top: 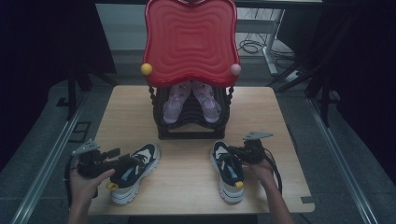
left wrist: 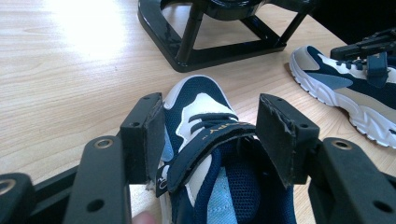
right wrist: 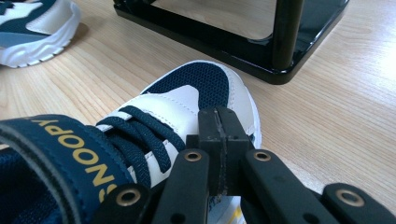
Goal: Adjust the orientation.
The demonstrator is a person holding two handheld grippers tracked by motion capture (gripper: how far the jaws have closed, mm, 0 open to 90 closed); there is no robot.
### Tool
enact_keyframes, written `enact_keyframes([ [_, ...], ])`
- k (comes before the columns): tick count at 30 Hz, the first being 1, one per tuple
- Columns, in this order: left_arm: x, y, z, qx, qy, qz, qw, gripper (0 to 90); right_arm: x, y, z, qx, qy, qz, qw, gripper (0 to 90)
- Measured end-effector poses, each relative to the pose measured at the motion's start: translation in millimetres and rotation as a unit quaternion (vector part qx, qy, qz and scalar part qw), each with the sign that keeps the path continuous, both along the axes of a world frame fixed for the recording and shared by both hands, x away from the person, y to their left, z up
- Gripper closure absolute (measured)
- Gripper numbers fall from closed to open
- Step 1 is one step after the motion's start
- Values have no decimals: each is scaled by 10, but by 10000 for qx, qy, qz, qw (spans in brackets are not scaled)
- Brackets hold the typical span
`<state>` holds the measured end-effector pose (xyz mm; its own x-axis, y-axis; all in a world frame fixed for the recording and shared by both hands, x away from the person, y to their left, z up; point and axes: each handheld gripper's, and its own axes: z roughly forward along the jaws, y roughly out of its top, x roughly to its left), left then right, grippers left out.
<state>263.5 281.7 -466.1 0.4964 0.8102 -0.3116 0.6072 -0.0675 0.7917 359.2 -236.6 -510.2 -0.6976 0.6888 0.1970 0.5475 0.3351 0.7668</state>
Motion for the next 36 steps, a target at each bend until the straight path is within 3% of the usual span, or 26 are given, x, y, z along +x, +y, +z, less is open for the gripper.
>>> enact_keyframes([
  [7,-1,-1,1,10,-1,-7,10000,425,12,22,-7,64,-117,167,9998,895],
  [13,-18,43,20,-21,-44,34,10000,426,-16,-86,54,102,-159,-74,9998,895],
  [17,-28,62,32,-39,-71,46,10000,426,-49,-175,64,35,-36,-158,9999,894],
  [21,-29,60,35,-31,-69,47,10000,426,-48,-178,25,-49,181,27,9998,894],
  [24,-24,52,29,-21,-58,43,10000,426,-45,-150,33,-147,121,105,9998,894],
  [36,-20,40,22,-12,-47,21,10000,425,59,-63,-45,154,88,384,9991,894],
])
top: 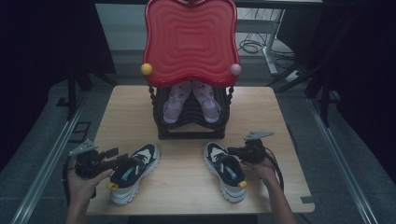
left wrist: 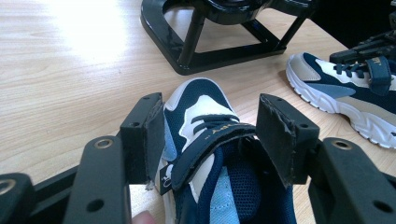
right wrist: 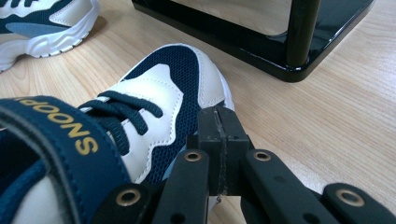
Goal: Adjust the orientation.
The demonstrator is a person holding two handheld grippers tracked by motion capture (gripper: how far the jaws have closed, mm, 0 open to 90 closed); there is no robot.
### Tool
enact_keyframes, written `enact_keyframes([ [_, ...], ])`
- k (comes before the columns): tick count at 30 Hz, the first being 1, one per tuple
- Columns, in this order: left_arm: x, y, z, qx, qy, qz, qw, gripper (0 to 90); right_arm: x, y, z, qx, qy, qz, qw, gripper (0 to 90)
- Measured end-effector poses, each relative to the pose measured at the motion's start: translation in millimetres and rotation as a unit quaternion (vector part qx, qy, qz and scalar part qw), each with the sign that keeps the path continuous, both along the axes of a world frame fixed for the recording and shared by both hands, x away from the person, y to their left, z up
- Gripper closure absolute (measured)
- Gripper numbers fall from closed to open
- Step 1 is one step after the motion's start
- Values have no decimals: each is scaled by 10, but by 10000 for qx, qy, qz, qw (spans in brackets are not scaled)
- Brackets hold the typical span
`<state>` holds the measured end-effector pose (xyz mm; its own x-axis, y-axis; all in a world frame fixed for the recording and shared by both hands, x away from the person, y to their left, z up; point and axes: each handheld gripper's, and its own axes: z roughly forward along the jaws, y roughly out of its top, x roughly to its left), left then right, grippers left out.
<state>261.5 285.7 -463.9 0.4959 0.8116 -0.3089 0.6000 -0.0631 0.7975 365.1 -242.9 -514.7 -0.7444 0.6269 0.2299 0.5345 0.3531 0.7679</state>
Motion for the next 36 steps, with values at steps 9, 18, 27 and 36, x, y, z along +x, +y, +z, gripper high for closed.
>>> enact_keyframes([
  [9,10,-19,-11,19,19,-24,10000,425,15,32,-18,141,-17,57,9999,894],
  [18,5,-15,-6,18,11,-24,10000,425,19,71,-33,136,-86,33,9999,893],
  [27,-19,21,21,-7,-41,10,10000,425,-132,-106,163,413,-411,-308,9978,891],
  [36,-40,13,42,5,-77,-23,10000,426,-338,-203,338,597,-654,-360,9954,889],
])
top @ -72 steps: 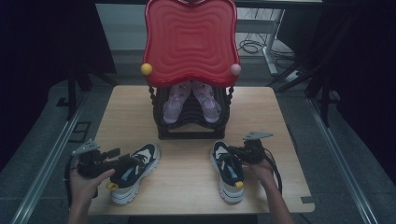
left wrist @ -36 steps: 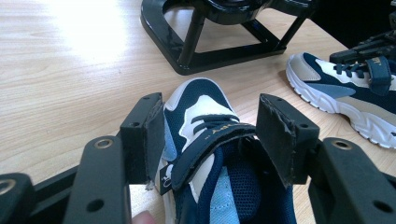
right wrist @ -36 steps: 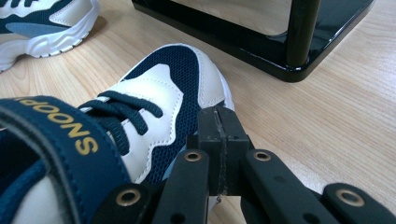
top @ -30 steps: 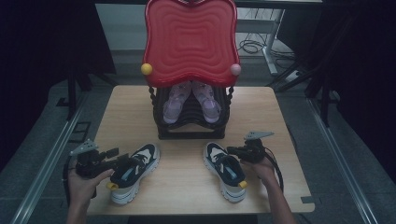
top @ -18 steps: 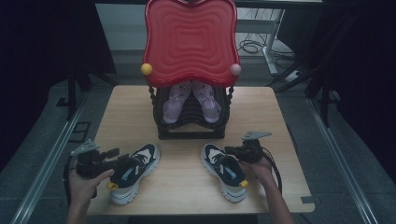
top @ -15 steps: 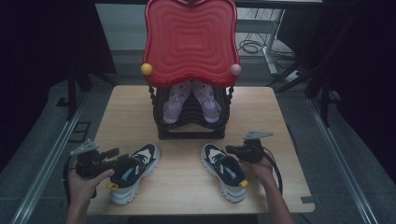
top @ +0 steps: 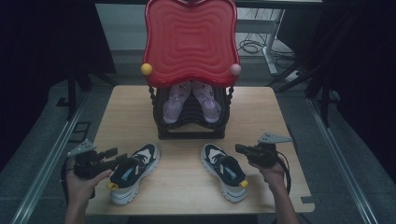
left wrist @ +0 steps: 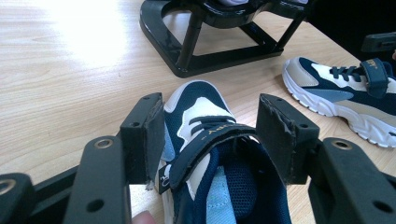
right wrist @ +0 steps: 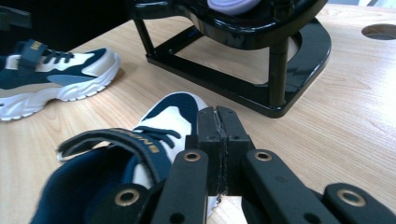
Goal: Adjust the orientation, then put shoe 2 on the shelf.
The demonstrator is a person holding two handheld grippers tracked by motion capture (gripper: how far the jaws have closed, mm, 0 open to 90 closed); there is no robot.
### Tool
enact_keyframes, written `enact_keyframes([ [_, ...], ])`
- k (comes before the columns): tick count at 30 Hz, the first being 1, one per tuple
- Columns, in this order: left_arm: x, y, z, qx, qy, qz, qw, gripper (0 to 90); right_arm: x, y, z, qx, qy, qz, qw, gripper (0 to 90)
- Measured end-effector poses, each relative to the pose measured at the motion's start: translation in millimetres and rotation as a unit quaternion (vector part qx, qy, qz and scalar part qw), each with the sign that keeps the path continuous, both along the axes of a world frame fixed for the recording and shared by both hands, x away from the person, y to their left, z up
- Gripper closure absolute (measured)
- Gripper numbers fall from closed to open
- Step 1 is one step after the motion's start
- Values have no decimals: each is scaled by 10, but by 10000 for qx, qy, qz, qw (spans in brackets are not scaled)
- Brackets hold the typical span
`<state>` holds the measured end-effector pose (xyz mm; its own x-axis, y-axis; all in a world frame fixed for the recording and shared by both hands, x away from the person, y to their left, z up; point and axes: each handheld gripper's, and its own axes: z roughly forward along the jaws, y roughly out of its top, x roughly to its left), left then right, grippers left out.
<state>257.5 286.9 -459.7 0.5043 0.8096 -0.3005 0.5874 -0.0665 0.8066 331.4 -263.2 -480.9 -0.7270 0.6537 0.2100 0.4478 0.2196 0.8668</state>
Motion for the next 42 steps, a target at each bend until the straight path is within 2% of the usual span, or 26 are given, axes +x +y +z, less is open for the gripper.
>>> enact_keyframes([
  [7,-53,-7,27,29,-24,-16,10000,425,-105,-19,52,36,-16,94,9999,884],
  [13,-89,-36,74,57,-99,-60,9999,425,-189,-69,105,130,-28,85,9999,803],
  [17,-95,-93,68,92,-57,-114,9999,425,-254,-74,126,96,-115,-7,9999,750],
  [20,-104,-148,65,139,-54,-199,9997,425,-293,-67,149,88,-127,46,9999,716],
  [26,-136,-237,76,201,-57,-308,9993,426,-367,-41,215,249,-205,122,9994,663],
  [30,-160,-303,84,243,-65,-392,9989,426,-410,23,248,187,-218,271,9992,626],
  [42,-187,-421,46,410,49,-539,9977,426,-445,129,245,65,-218,295,9993,574],
])
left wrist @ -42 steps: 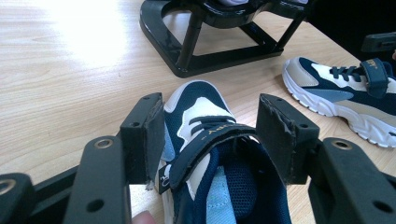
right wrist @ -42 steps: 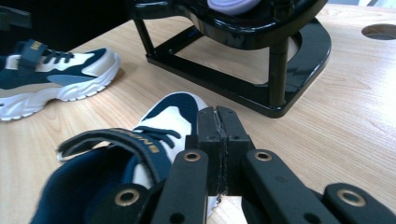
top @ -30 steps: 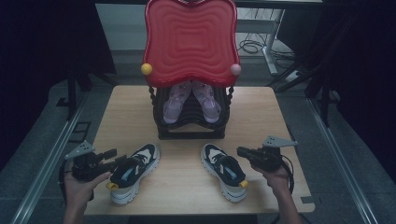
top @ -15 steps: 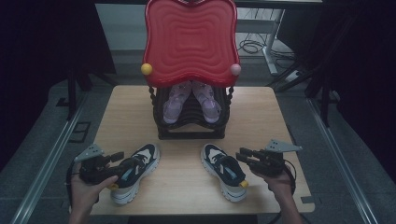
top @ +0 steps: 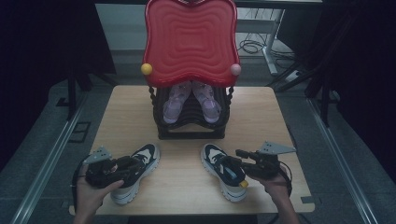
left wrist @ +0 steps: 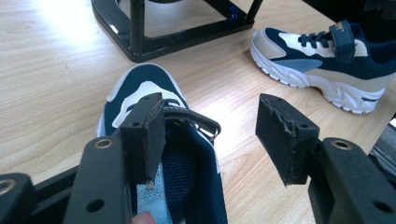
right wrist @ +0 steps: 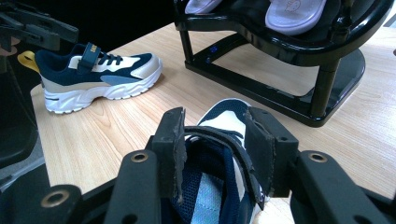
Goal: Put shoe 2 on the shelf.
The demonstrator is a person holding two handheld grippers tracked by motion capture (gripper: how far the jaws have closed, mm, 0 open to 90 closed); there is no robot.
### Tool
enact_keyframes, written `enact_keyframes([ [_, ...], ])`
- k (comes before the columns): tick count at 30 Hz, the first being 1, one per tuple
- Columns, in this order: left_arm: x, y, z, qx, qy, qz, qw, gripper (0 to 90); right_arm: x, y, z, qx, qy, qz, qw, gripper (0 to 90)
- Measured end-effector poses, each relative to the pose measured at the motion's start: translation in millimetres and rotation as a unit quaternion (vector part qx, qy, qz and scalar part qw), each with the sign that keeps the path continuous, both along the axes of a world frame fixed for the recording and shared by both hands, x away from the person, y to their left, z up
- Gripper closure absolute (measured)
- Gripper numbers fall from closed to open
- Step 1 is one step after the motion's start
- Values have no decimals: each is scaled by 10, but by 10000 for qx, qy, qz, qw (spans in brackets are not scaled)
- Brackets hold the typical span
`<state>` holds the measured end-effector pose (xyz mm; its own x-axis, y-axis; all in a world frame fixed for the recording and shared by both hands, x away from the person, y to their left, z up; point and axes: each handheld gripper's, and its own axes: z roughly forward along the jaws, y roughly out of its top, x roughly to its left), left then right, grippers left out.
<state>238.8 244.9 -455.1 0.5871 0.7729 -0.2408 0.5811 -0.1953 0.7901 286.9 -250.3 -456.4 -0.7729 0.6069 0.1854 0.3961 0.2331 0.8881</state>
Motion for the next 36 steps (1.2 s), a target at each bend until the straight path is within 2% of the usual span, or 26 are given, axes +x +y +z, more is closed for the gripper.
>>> enact_keyframes([
  [9,-11,-41,-53,145,144,4,9998,427,0,16,-12,-49,-10,-10,10000,557],
  [12,-25,-65,-68,307,189,43,9993,428,5,24,-20,-53,-2,-6,10000,557],
  [23,-52,-82,-93,473,323,68,9983,454,4,39,-28,-82,-2,0,10000,555],
  [30,-72,0,-42,400,215,171,9988,454,4,41,-31,-85,5,5,10000,555],
  [36,-62,177,-11,318,137,463,9983,454,14,16,-43,-77,30,-57,9999,557],
])
